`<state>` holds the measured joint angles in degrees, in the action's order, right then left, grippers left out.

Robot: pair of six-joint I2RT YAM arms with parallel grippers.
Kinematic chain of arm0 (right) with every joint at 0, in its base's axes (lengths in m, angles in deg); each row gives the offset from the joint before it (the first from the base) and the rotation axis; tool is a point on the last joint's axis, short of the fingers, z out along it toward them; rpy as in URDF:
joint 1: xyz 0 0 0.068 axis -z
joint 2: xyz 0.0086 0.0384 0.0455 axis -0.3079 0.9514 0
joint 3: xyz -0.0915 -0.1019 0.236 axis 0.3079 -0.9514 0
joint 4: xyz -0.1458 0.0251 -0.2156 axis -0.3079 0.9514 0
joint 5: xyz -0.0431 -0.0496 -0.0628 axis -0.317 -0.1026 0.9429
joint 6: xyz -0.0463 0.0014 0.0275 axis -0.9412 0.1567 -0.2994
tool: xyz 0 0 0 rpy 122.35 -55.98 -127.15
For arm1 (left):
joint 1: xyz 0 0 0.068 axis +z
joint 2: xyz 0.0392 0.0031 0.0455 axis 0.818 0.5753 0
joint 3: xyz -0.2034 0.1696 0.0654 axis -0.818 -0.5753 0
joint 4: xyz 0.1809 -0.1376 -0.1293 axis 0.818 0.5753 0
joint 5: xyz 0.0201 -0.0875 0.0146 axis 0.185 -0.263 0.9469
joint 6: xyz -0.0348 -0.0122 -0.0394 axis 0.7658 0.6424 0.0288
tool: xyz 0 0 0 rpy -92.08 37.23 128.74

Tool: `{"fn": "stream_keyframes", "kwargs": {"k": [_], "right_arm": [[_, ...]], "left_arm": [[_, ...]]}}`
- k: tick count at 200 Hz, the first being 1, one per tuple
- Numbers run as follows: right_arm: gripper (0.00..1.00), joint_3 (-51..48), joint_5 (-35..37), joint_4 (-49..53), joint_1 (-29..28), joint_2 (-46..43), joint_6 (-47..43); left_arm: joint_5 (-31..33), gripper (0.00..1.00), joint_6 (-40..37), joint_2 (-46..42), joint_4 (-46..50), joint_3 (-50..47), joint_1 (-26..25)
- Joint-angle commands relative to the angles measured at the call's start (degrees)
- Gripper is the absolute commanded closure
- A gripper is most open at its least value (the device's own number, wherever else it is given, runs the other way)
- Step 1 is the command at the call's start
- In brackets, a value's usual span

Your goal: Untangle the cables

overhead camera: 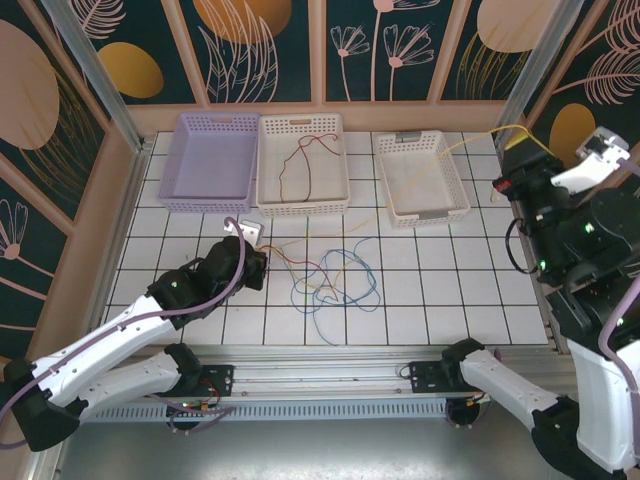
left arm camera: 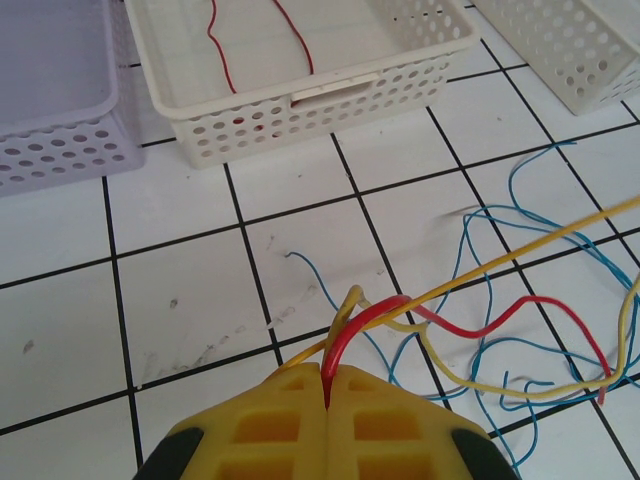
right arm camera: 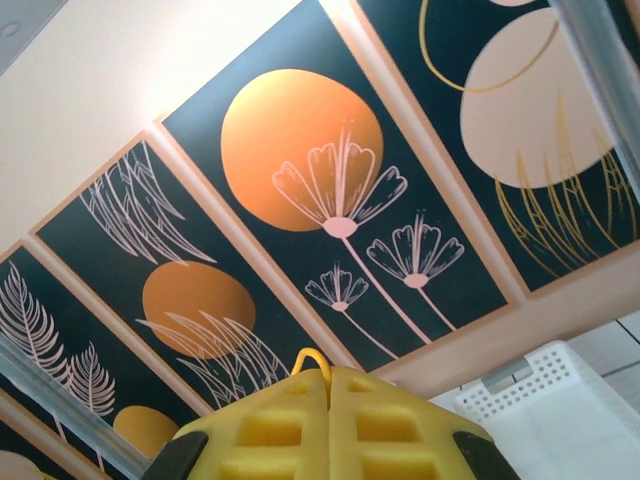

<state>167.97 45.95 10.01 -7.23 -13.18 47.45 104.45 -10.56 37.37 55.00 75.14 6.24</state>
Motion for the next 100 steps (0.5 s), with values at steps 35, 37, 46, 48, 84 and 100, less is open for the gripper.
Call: {"fn": "stream_keyframes", "kwargs": {"k": [35, 37, 46, 48, 84, 100], "right_arm": [[1.00, 22.46, -6.61, 6.79, 0.29, 13.32, -5.76], [1.00, 23.75, -6.80, 7.41, 0.29, 14.11, -5.77], [1.00, 30.00, -7.07, 10.39, 0.29, 17.50, -5.61], [1.00, 31.15, -7.06, 10.93, 0.25, 18.16, -5.64], [1.00, 41.32, -6.91, 10.51, 0.27, 21.56, -7.05], [1.00, 42.67, -7.66, 10.11, 0.25, 21.89, -7.34]], "left_arm": [[0.86, 1.00, -1.09, 0.50, 0.10, -0.85, 0.23], [0.86, 1.00, -1.07, 0.50, 0.10, -0.85, 0.24], [0.70, 1.00, -1.09, 0.35, 0.03, -0.89, 0.26], [0.64, 1.00, -1.07, 0.33, -0.03, -0.88, 0.25], [-0.11, 1.00, -1.18, 0.32, -0.34, -1.20, 0.35], [-0.14, 1.00, -1.18, 0.97, -0.32, -1.07, 0.39]]}}
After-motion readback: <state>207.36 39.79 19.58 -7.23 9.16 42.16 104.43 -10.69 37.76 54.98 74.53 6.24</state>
